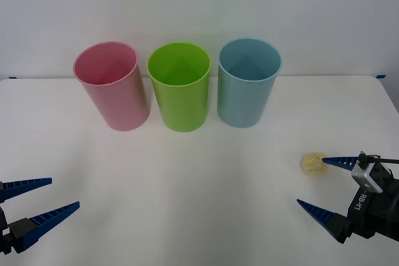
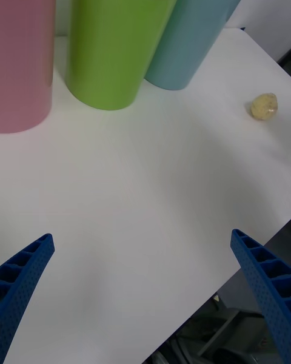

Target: Put cans in the blue bin and PET bottles in the pink bin and trash in the green bin.

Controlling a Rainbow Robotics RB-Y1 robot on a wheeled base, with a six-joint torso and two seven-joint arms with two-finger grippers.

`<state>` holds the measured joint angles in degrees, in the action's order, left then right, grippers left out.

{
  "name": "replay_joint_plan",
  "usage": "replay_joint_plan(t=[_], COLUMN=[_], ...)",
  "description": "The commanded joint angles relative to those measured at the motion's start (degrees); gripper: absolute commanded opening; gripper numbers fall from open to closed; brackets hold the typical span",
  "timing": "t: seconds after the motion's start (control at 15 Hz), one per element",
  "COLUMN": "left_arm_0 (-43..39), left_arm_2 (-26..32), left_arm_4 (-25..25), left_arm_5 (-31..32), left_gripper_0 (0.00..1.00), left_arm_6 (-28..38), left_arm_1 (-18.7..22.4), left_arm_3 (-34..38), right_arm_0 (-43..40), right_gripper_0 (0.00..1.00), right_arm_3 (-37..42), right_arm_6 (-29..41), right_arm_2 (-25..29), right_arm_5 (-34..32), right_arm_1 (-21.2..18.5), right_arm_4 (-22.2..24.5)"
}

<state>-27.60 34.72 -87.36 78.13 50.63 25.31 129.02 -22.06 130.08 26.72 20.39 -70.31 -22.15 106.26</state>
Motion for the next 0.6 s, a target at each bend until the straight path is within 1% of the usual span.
replay_joint_plan(t=[0.07, 0.6], left_arm_0=[0.0, 0.0], left_arm_2=[0.0, 0.0], left_arm_4=[0.0, 0.0], left_arm_5=[0.0, 0.0], left_gripper_0=[1.0, 1.0], left_arm_6=[0.0, 0.0], left_arm_1=[0.0, 0.0], left_arm_3=[0.0, 0.0], right_arm_0=[0.0, 0.0], right_gripper_0=[1.0, 1.0], right_arm_3=[0.0, 0.0], right_arm_6=[0.0, 0.0], right_arm_2=[0.0, 0.0], right_arm_5=[0.0, 0.0], right_arm_1=[0.0, 0.0], right_arm_4=[0.0, 0.0])
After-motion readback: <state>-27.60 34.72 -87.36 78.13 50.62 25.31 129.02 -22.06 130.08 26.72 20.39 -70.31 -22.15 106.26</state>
